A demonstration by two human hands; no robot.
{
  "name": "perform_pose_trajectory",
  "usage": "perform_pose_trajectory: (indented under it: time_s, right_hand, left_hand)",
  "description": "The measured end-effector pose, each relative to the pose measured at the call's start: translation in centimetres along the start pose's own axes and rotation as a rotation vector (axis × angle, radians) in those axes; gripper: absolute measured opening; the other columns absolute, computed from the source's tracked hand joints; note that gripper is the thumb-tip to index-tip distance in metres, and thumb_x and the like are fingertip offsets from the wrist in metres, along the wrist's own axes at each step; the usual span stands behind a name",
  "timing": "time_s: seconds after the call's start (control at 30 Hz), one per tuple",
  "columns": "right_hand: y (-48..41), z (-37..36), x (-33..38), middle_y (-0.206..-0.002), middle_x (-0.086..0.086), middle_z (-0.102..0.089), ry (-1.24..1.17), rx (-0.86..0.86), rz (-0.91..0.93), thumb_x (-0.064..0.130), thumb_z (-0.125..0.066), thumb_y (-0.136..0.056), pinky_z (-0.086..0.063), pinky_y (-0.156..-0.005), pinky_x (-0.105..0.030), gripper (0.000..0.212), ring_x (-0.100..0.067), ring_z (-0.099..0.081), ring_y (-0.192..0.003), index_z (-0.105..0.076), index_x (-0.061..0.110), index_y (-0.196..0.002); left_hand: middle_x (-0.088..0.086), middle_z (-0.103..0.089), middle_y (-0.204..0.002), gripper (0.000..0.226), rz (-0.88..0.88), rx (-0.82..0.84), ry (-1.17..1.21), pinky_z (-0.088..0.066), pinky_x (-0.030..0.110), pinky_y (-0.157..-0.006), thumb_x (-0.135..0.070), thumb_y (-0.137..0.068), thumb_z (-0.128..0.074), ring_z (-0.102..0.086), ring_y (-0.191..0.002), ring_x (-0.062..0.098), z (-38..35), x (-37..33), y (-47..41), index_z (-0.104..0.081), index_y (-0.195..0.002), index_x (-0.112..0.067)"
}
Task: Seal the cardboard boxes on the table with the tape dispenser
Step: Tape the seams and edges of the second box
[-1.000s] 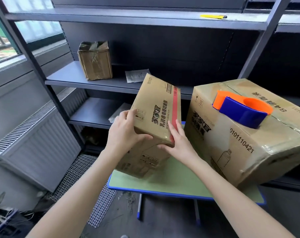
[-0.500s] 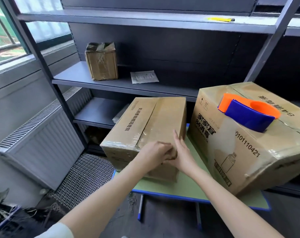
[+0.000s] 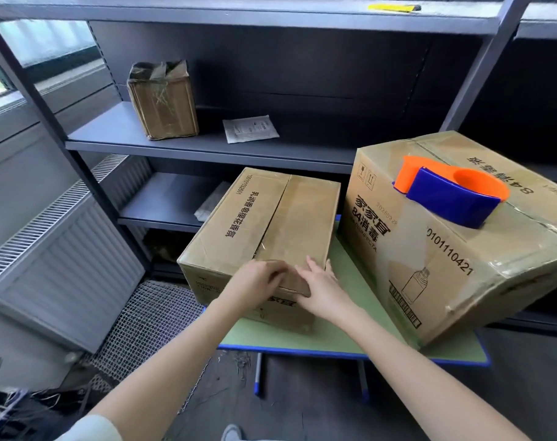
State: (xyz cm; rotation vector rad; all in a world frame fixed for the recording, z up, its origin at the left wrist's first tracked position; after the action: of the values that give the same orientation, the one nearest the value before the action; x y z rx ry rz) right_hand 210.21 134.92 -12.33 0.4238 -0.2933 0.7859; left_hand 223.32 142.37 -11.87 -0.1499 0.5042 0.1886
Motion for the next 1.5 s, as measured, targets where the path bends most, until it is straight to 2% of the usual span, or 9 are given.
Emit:
perform_pose_trajectory:
  time_s: [0.23, 0.33, 0.43, 0.63, 0.77, 0.97, 1.07, 1.2, 1.5]
  right_hand:
    - [-0.9, -1.4, 2.6, -0.157, -0.002, 0.002, 0.326, -0.094, 0.129, 0.048, -0.043, -0.094, 0.019, -0.11, -0.049, 0.067, -0.034, 0.017, -0.142, -0.01, 0.03, -0.149]
    - [-1.6, -1.8, 3.7, -0.158, 0.004, -0.001, 0.26, -0.02, 0.204, 0.035, -0.042, -0.098, 0.008, -0.115, -0.045, 0.062, -0.027, 0.006, -0.145, -0.008, 0.036, -0.149]
    - [-2.2, -2.0, 3.6, -0.158, 0.008, -0.002, 0.288, 0.008, 0.233, 0.033, -0.039, -0.1, 0.009, -0.114, -0.046, 0.056, -0.026, 0.005, -0.145, -0.011, 0.04, -0.148]
    - [-2.4, -0.1, 1.6, -0.155, 0.016, -0.005, 0.244, 0.112, 0.284, 0.027, -0.045, -0.098, 0.009, -0.115, -0.042, 0.056, -0.017, 0.003, -0.145, -0.019, 0.044, -0.144]
    - [-2.6, 2.1, -1.3, -0.153, 0.018, -0.013, 0.199, 0.191, 0.262, 0.016, -0.053, -0.094, 0.006, -0.117, -0.045, 0.06, -0.014, -0.002, -0.145, -0.03, 0.045, -0.14]
    - [-3.1, 3.5, -0.8, -0.155, 0.005, -0.02, 0.214, 0.152, 0.145, 0.0, -0.046, -0.086, -0.005, -0.118, -0.04, 0.066, -0.022, -0.013, -0.144, -0.035, 0.032, -0.143]
    - [-2.7, 1.9, 2.2, -0.157, -0.004, -0.015, 0.231, 0.114, 0.174, 0.016, -0.044, -0.09, -0.005, -0.119, -0.041, 0.06, -0.027, -0.008, -0.145, -0.028, 0.026, -0.147]
    - [-3.0, -1.3, 6.1, -0.157, -0.015, 0.002, 0.323, 0.115, 0.108, 0.064, -0.039, -0.087, 0.001, -0.115, -0.052, 0.084, -0.035, 0.004, -0.144, -0.012, 0.017, -0.151]
    - [-3.1, -3.9, 10.3, -0.152, -0.027, 0.013, 0.268, 0.086, -0.044, 0.082, -0.046, -0.066, 0.01, -0.105, -0.067, 0.122, -0.048, 0.016, -0.138, 0.004, 0.01, -0.15]
  left_hand:
    - [0.003, -0.034, -0.15, 0.046, 0.251, 0.071, -0.336, -0.019, 0.049, -0.11, -0.046, -0.098, -0.032, -0.026, -0.141, 0.026, 2.7, 5.9, 1.1, -0.048, -0.136, -0.024]
    - [0.013, -0.051, -0.137, 0.068, 0.209, 0.09, -0.39, -0.032, 0.059, -0.098, -0.056, -0.087, -0.017, -0.046, -0.127, 0.032, 2.6, 6.4, 1.7, -0.055, -0.131, -0.021]
    - [0.016, -0.067, -0.111, 0.057, 0.197, 0.082, -0.452, -0.047, 0.059, -0.077, -0.048, -0.087, -0.029, -0.065, -0.099, 0.034, 2.3, 6.6, 1.8, -0.069, -0.112, -0.016]
    - [0.007, -0.046, -0.14, 0.079, 0.209, 0.061, -0.563, -0.042, 0.039, -0.084, -0.055, -0.081, 0.003, -0.048, -0.122, 0.025, 1.5, 4.4, 2.2, -0.04, -0.141, -0.027]
    - [0.003, -0.051, -0.13, 0.048, 0.167, 0.124, -0.666, -0.035, 0.029, -0.062, -0.046, -0.098, -0.023, -0.059, -0.105, 0.025, 0.7, 0.6, 3.4, -0.038, -0.14, -0.026]
    - [0.0, -0.066, -0.114, 0.045, 0.201, 0.064, -0.543, -0.045, 0.027, -0.072, -0.021, -0.096, -0.036, -0.063, -0.102, 0.022, 2.6, 1.9, 3.4, -0.042, -0.139, -0.035]
    - [-0.002, -0.03, -0.153, 0.066, 0.171, 0.215, -0.488, -0.029, 0.03, -0.109, 0.001, -0.09, -0.038, -0.028, -0.14, 0.017, 4.1, 4.4, 3.4, -0.028, -0.147, -0.03]
    - [0.001, -0.002, -0.159, 0.07, 0.207, 0.368, -0.516, -0.004, 0.042, -0.117, -0.006, -0.096, -0.036, -0.003, -0.146, 0.024, 5.0, 6.6, 4.6, -0.003, -0.15, -0.035]
    - [-0.006, -0.007, -0.158, 0.068, 0.2, 0.309, -0.457, -0.029, 0.035, -0.112, -0.007, -0.097, -0.041, -0.011, -0.145, 0.019, 4.7, 6.9, 5.0, -0.012, -0.147, -0.043]
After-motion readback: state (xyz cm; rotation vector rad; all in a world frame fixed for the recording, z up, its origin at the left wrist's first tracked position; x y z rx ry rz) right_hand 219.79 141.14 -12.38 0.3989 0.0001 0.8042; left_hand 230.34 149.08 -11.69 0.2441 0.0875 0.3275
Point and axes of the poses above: each hand's wrist, its own y-axis away from the middle knuckle, its own z-axis out of the back of the hand, x = y × z, the point moved 2 cm from there along -y, towards the middle knuckle
